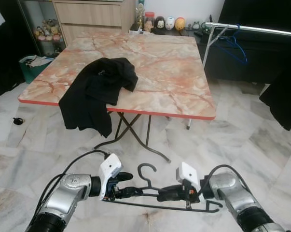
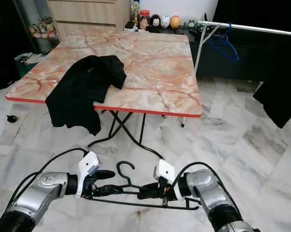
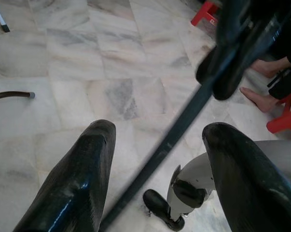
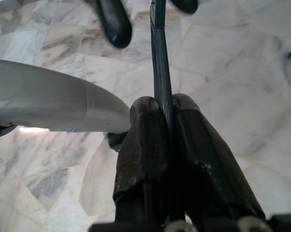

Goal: Hang hanger

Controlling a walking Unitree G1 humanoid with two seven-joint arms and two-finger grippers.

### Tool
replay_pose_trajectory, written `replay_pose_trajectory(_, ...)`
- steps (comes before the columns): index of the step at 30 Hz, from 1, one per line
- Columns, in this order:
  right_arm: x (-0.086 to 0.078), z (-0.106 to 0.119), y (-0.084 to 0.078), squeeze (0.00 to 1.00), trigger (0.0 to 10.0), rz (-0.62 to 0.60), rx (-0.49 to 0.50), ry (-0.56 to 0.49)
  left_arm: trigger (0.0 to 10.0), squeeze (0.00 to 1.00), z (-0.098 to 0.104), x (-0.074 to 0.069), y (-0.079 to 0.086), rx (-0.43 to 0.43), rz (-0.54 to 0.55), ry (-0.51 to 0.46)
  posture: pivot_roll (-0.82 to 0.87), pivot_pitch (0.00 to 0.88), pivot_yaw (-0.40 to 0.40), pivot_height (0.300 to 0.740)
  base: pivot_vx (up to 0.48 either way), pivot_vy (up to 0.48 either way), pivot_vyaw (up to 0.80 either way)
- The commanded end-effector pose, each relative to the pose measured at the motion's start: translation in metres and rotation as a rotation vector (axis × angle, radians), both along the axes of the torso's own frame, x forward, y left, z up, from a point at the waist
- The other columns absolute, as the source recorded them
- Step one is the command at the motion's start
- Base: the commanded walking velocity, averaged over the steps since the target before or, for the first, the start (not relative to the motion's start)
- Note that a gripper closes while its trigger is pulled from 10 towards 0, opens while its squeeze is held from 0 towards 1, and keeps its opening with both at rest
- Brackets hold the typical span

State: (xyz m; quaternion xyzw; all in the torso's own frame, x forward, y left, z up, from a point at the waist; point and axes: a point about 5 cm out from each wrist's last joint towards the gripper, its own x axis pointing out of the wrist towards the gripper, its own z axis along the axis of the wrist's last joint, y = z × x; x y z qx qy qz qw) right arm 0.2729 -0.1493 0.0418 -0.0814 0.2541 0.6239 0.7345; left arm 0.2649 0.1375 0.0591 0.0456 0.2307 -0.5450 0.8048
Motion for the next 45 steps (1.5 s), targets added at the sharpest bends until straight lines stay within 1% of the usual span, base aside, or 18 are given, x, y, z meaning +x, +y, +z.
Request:
replay_pose_trajectory(1, 0.005, 0.008, 0.004, 0.00, 10.0, 0.003, 0.018, -0.034, 10.0, 0.00, -0.008, -0.005, 0.002, 0.031, -0.023, 0.039, 0.05, 0.000, -0.052, 0.740, 0.000, 0.000, 0.00)
replay_pose_trajectory(14, 0.005, 0.006, 0.009, 0.00, 10.0, -0.006, 0.027, -0.037, 10.0, 0.00, -0.010, -0.006, 0.000, 0.017, -0.026, 0.058, 0.05, 0.000, -0.054, 0.740, 0.000, 0.000, 0.00)
replay_pose_trajectory(19, 0.005, 0.008, 0.014, 0.00, 10.0, -0.004, 0.073, -0.026, 10.0, 0.00, -0.013, -0.006, -0.002, 0.017, -0.021, 0.058, 0.05, 0.000, -0.054, 0.740, 0.000, 0.000, 0.00)
replay_pose_trajectory(31, 0.006, 0.007, 0.010, 0.00, 10.0, -0.005, 0.057, -0.018, 10.0, 0.00, -0.016, -0.007, -0.006, 0.008, -0.024, 0.074, 0.05, 0.000, -0.058, 0.740, 0.000, 0.000, 0.00)
replay_pose_trajectory(32, 0.005, 0.006, 0.011, 0.00, 10.0, -0.004, 0.057, -0.017, 9.6, 0.00, -0.017, -0.008, -0.006, 0.007, -0.025, 0.076, 0.05, 0.000, -0.058, 0.740, 0.000, 0.000, 0.00)
replay_pose_trajectory(33, 0.005, 0.006, 0.011, 0.00, 10.0, -0.004, 0.058, -0.017, 8.5, 0.00, -0.017, -0.008, -0.006, 0.007, -0.026, 0.078, 0.05, 0.000, -0.058, 0.740, 0.000, 0.000, 0.00)
replay_pose_trajectory(34, 0.005, 0.006, 0.011, 0.00, 10.0, -0.004, 0.058, -0.017, 8.5, 0.00, -0.017, -0.008, -0.007, 0.006, -0.026, 0.078, 0.05, 0.000, -0.058, 0.740, 0.000, 0.000, 0.00)
replay_pose_trajectory(35, 0.005, 0.006, 0.011, 0.00, 10.0, -0.003, 0.057, -0.017, 0.0, 0.00, -0.017, -0.008, -0.007, 0.008, -0.026, 0.079, 0.05, 0.000, -0.059, 0.740, 0.000, 0.000, 0.00)
replay_pose_trajectory(45, 0.006, 0.006, 0.010, 0.00, 10.0, -0.007, 0.057, -0.016, 0.0, 0.00, -0.017, -0.008, -0.008, 0.002, -0.025, 0.082, 0.05, 0.000, -0.060, 0.740, 0.000, 0.000, 0.00)
